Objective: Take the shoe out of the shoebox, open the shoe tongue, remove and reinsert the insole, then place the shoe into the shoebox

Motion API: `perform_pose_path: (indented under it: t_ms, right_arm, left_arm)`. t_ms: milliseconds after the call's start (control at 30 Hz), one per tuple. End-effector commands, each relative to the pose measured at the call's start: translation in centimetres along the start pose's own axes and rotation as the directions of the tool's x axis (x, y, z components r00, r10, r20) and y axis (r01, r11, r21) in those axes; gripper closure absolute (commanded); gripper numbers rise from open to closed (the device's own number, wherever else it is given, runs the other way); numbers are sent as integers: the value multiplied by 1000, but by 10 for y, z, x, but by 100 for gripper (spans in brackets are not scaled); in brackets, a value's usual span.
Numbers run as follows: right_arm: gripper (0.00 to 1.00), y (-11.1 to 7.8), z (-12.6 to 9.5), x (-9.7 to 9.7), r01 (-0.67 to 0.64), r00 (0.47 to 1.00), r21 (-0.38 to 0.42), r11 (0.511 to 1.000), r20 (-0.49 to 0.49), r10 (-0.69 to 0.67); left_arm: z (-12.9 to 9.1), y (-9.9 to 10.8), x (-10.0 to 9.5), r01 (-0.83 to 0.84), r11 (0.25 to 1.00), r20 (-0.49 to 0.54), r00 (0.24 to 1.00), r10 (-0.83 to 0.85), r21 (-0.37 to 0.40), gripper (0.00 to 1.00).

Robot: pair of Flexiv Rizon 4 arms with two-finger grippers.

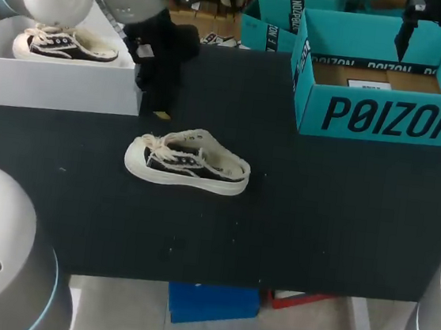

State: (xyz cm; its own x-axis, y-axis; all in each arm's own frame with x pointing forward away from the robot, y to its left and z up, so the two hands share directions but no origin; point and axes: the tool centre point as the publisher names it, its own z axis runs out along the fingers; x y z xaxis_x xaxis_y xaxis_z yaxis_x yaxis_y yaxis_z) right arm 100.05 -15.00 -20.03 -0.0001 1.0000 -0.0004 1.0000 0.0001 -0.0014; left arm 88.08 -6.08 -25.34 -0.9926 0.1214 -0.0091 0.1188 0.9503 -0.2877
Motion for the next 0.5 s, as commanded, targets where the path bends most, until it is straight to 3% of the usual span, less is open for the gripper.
perform_pose_path:
  t_ms: [33, 233, 500]
  right_arm:
    - [0, 0, 0, 0, 0, 1000, 0, 1000, 0, 0]
    - [0, 0, 0, 0, 0, 1000, 0, 1000, 0, 0]
    - [0, 0, 0, 0, 0, 1000, 0, 1000, 0, 0]
  left_arm:
    - [-14, 34, 15, -18, 986, 24, 1000, 14, 167, 0]
    - [-24, 59, 23, -7, 970, 24, 1000, 1, 244, 0]
    - [-29, 83, 37, -41, 972, 49, 998, 30, 232, 0]
